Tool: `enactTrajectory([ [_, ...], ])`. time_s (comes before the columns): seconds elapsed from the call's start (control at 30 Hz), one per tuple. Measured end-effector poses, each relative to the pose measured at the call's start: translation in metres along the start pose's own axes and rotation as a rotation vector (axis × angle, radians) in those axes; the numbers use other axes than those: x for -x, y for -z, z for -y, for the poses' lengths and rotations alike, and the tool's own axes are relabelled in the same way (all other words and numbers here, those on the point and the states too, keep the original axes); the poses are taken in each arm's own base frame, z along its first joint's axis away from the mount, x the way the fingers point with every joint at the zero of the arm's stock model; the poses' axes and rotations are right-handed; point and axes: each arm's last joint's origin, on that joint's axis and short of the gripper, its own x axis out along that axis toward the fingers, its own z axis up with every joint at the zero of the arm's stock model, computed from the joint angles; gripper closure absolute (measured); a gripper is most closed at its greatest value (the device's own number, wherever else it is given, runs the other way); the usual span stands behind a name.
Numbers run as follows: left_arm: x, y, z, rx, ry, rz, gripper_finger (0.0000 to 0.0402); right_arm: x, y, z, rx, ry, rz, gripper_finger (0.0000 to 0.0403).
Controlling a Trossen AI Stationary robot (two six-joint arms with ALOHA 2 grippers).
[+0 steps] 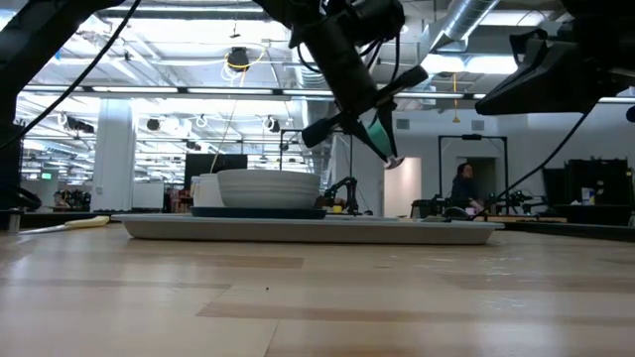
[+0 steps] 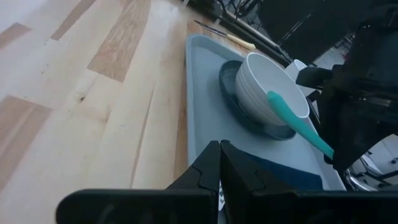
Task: Set up tray
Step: Put the green spoon on the black napkin to the left of the orange fork
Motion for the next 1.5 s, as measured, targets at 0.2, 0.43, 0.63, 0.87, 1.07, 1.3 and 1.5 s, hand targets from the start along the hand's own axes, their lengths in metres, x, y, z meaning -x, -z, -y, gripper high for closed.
enactTrajectory([
  [0.2,0.0,-0.0009,-0.0014,-0.003,-0.028,0.04,0.0364,0.0,-0.0001,-0.0001,0.0,-0.003,0.001,0.04],
  [0.43,0.0001,-0.0007,-0.0006,-0.038,-0.022,0.042,0.0364,0.0,0.0,-0.0001,0.0,-0.003,0.0,0.04],
  [0.63,0.0002,-0.0008,-0.0005,-0.049,-0.024,0.048,0.0364,0.0,0.0,-0.0001,0.0,-0.003,0.0,0.04],
  [0.87,0.0003,0.0002,0.0001,-0.131,-0.017,0.032,0.0364,0.0,0.0,-0.0001,0.0,-0.003,0.0,0.04],
  [1.07,0.0003,0.0001,0.0004,-0.129,-0.012,0.031,0.0364,0.0,0.0,-0.0001,-0.001,-0.003,0.0,0.04],
  [1.3,0.0,-0.0006,0.0017,-0.037,0.016,0.009,0.0364,0.0,0.0,-0.0001,-0.001,-0.003,0.0,0.04],
  [1.5,-0.0009,-0.0031,-0.0003,0.088,0.022,-0.029,0.0364,0.0,0.0,-0.0001,-0.001,-0.003,0.0,0.04],
])
